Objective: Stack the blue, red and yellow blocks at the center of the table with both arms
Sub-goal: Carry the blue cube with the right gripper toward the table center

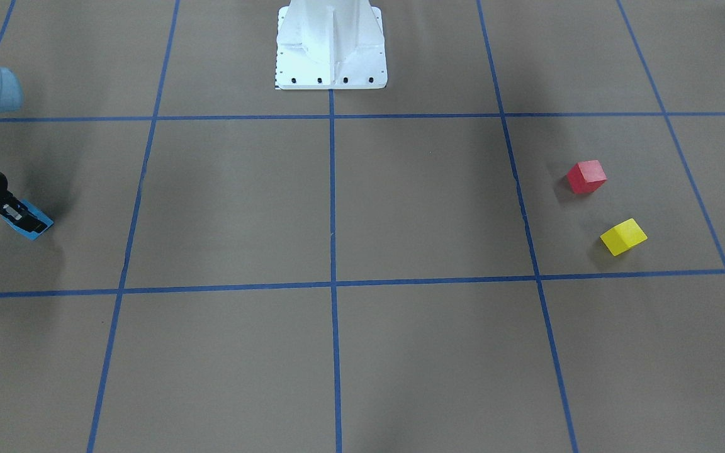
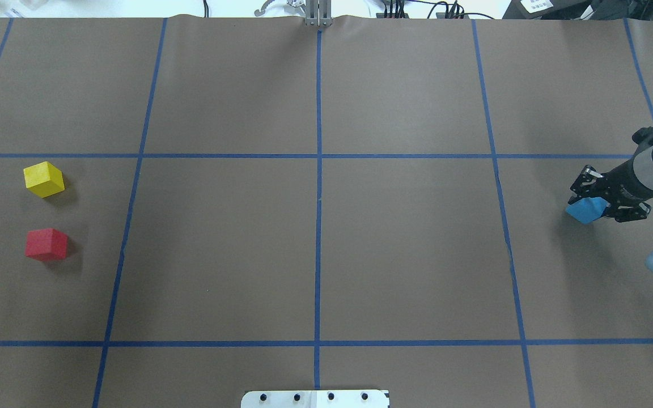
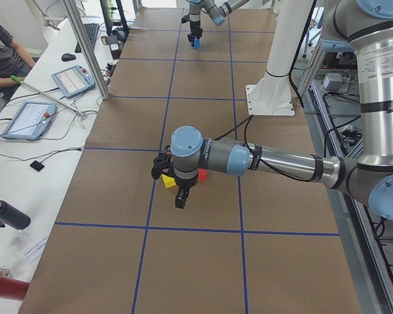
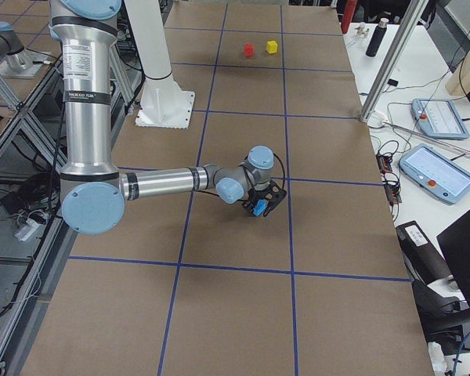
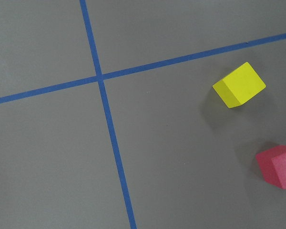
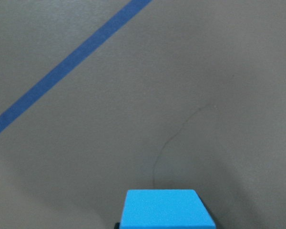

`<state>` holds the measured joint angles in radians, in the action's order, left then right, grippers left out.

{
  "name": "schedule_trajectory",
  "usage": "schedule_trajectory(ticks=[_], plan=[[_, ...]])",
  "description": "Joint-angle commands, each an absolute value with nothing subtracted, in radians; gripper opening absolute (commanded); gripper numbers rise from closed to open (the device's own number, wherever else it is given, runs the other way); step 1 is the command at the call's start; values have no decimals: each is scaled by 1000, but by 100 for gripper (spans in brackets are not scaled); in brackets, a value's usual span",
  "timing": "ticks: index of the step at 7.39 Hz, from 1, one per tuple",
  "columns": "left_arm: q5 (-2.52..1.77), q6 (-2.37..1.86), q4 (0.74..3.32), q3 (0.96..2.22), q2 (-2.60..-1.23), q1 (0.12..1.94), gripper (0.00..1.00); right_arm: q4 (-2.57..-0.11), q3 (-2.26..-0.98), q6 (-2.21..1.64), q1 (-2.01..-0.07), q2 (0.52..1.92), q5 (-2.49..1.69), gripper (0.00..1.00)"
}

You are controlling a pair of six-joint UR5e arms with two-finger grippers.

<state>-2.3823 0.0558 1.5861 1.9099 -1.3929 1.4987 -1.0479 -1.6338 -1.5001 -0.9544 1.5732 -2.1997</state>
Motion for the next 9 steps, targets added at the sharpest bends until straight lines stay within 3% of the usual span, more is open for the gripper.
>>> schedule_trajectory(ticks=[1,6,9], plan=[[-2382,54,1585,1911,-1393,1499,100,-1055,-1655,-1502,-913,1490,-2204,0],[-2381,54,1583,1890,-1405,1496,100,-1328,-1629,-1401,-726,1038,-2120,0],[-2382,11,1585,1891,-1407,1494,100,-1473,-1439,-1401,-599,742,-1974,0]])
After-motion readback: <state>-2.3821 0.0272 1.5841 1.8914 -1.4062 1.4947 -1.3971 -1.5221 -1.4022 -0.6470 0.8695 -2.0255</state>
